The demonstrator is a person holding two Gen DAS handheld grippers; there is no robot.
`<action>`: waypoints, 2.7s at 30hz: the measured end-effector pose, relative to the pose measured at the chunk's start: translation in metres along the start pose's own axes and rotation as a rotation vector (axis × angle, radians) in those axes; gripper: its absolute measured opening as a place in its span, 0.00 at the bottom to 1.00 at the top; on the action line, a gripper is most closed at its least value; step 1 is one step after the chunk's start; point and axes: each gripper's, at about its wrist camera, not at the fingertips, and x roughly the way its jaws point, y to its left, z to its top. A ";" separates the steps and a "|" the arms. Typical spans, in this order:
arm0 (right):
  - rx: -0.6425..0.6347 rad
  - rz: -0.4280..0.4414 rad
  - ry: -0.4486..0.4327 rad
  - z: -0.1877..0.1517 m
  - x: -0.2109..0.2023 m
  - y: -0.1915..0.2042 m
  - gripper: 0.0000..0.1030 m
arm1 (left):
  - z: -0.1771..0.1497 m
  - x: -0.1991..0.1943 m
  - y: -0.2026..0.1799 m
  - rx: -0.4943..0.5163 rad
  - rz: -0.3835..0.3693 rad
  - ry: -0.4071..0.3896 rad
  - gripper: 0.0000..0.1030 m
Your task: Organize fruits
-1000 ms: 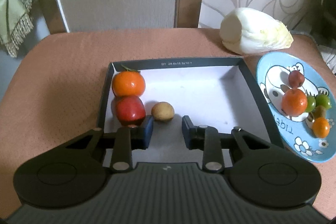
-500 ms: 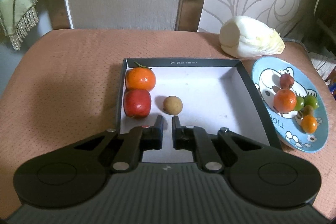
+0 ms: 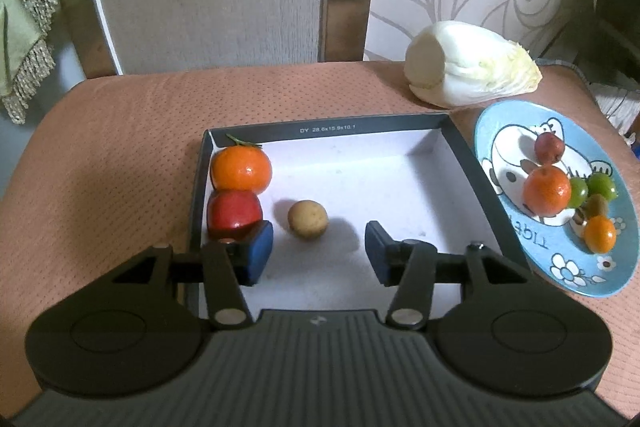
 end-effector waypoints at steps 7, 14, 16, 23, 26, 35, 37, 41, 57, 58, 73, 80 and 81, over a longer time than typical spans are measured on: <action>0.011 -0.021 0.003 0.000 0.000 -0.004 0.36 | 0.008 0.016 -0.001 -0.012 0.024 0.017 0.49; 0.011 -0.023 0.007 -0.001 0.001 -0.001 0.36 | 0.009 0.016 0.000 -0.013 0.024 0.011 0.27; 0.012 -0.019 0.010 -0.001 0.003 -0.001 0.36 | 0.008 0.015 0.000 -0.014 0.032 0.013 0.27; 0.021 0.016 0.028 -0.002 0.010 -0.001 0.36 | 0.009 0.007 0.005 -0.028 0.031 0.004 0.26; 0.018 0.036 0.035 -0.003 0.012 0.002 0.36 | 0.009 0.000 0.004 -0.028 0.022 -0.005 0.26; 0.020 0.048 0.042 -0.006 0.011 0.005 0.36 | 0.008 -0.012 -0.002 -0.022 0.005 -0.026 0.26; 0.023 0.049 0.045 -0.006 0.011 0.004 0.36 | 0.006 -0.011 -0.003 -0.024 0.004 -0.021 0.26; 0.021 0.050 0.036 -0.008 0.005 0.003 0.36 | 0.004 -0.008 -0.007 -0.013 0.007 -0.009 0.26; 0.075 0.021 0.007 -0.012 -0.006 -0.014 0.36 | 0.015 -0.019 -0.041 0.036 -0.031 -0.032 0.26; 0.075 0.021 0.008 -0.013 -0.006 -0.014 0.36 | 0.015 -0.020 -0.042 0.037 -0.034 -0.033 0.26; 0.092 0.000 0.003 -0.016 -0.012 -0.020 0.36 | 0.021 -0.029 -0.061 0.062 -0.074 -0.053 0.27; 0.103 -0.023 0.001 -0.016 -0.015 -0.023 0.36 | 0.028 -0.035 -0.080 0.087 -0.116 -0.072 0.27; 0.106 -0.029 0.000 -0.016 -0.016 -0.024 0.36 | 0.028 -0.036 -0.083 0.091 -0.123 -0.073 0.27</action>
